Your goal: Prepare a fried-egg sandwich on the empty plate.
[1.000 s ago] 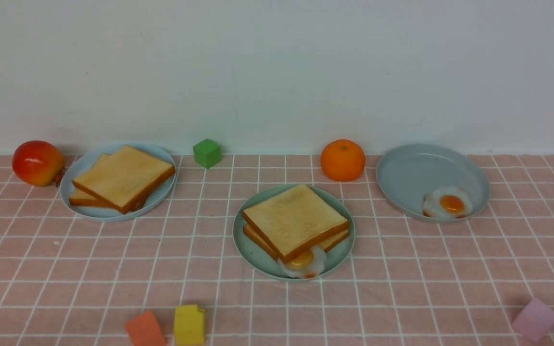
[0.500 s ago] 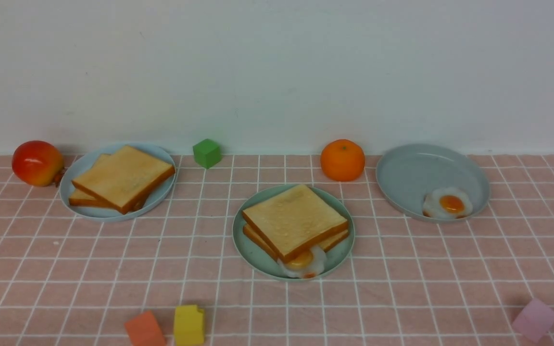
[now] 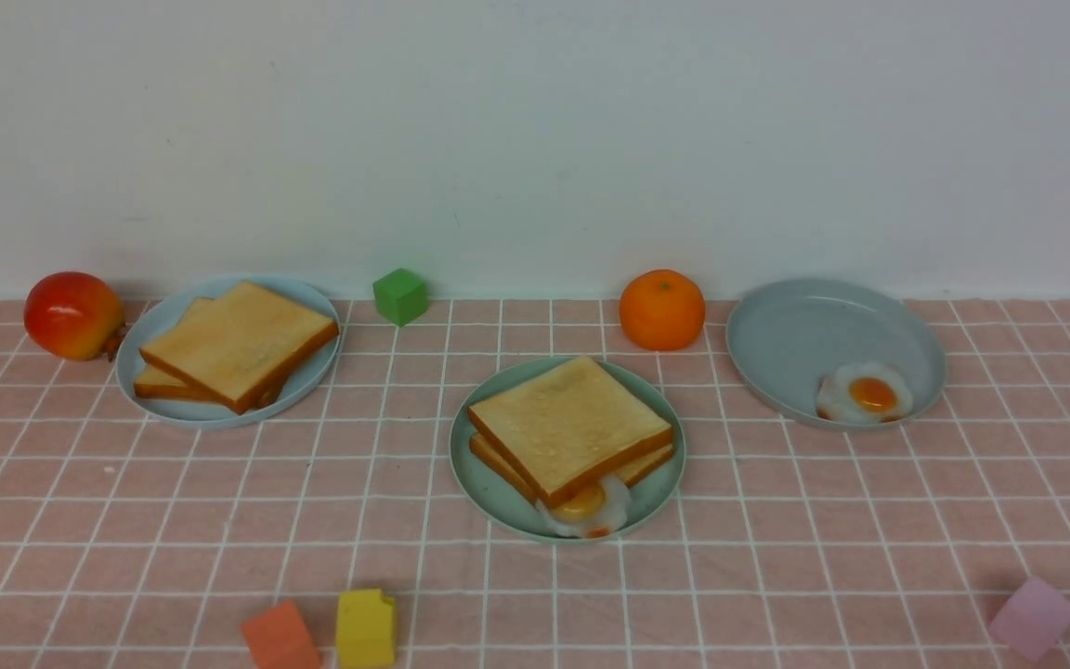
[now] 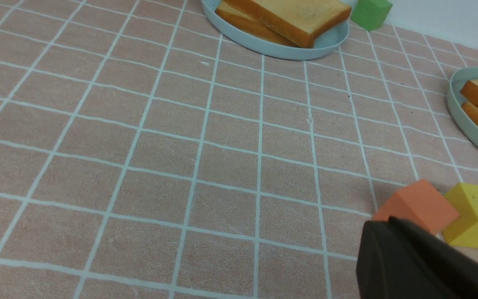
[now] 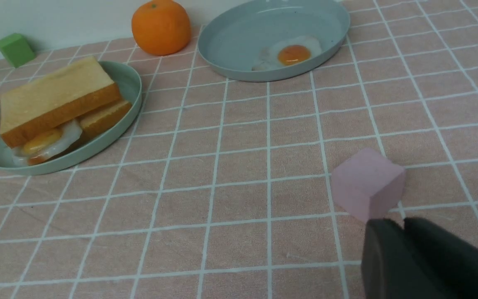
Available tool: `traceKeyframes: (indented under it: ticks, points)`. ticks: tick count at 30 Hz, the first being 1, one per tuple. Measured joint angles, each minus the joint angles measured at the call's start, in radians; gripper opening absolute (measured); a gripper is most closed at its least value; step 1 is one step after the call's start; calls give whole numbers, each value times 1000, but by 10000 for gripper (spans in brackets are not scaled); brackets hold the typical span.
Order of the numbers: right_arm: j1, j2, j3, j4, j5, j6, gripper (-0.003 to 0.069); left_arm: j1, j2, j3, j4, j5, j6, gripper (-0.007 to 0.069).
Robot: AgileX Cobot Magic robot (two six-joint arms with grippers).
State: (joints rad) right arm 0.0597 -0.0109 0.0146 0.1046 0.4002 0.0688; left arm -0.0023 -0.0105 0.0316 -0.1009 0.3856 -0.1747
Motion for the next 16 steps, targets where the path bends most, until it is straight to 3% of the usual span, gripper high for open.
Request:
traceKeyframes:
  ticks: [16]
  points:
    - [0, 0, 0, 0, 0, 1, 95, 0, 0, 0, 0, 2, 0, -8]
